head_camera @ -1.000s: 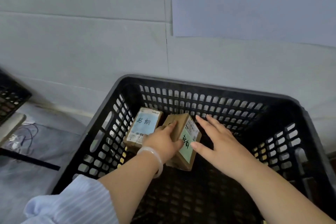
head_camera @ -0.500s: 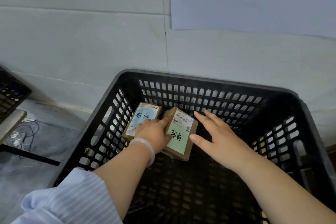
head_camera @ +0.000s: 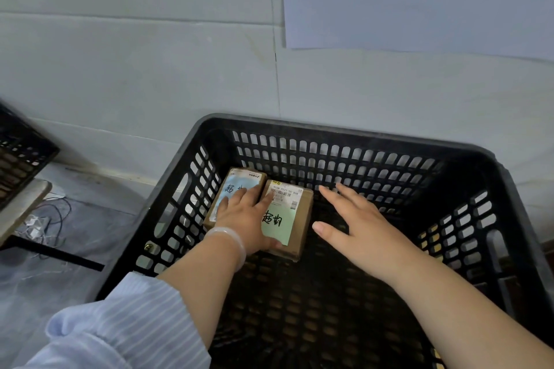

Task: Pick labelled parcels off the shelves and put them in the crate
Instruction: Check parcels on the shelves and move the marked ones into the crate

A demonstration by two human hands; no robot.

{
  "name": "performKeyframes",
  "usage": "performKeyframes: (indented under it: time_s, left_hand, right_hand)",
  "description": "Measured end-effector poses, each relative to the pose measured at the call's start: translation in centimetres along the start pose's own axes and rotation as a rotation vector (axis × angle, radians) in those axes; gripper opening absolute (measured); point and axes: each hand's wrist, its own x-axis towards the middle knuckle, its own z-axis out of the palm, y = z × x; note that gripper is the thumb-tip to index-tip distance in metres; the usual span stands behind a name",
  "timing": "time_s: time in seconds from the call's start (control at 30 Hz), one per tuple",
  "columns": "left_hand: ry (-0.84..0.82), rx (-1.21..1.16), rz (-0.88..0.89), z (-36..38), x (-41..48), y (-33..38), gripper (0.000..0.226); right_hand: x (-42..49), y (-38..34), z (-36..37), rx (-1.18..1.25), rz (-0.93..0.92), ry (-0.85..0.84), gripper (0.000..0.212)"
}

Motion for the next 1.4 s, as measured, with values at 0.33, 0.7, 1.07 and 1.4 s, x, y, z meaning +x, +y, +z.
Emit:
performKeyframes:
  time_s: [0.33,0.7,1.07,1.4]
  left_hand:
    - [0.015,0.141,-0.024,0.7,0.5,0.1,0.105]
    - [0.242,-0.010,0.053,-6.2,-5.8,-0.9,0.084]
    - [0.615,0.021,-0.190,-5.5,-27.8,-9.6,0.079]
    - [0.715,-0.014,-0.803,3.5,-57.0,-19.0,0.085]
  right_hand:
    - [0.0,0.1,0.6,-0.012,-0.022,-0.016,0.072]
    - [-1.2,-2.7,0.7,-0.313,-0.187,0.078,0.078]
    - [-9.1,-18.3,6.2,-0.475,-0.681,0.176,0.088]
    - [-23.0,-37.0,21.2,-0.514,-1.223,0.055,0.088]
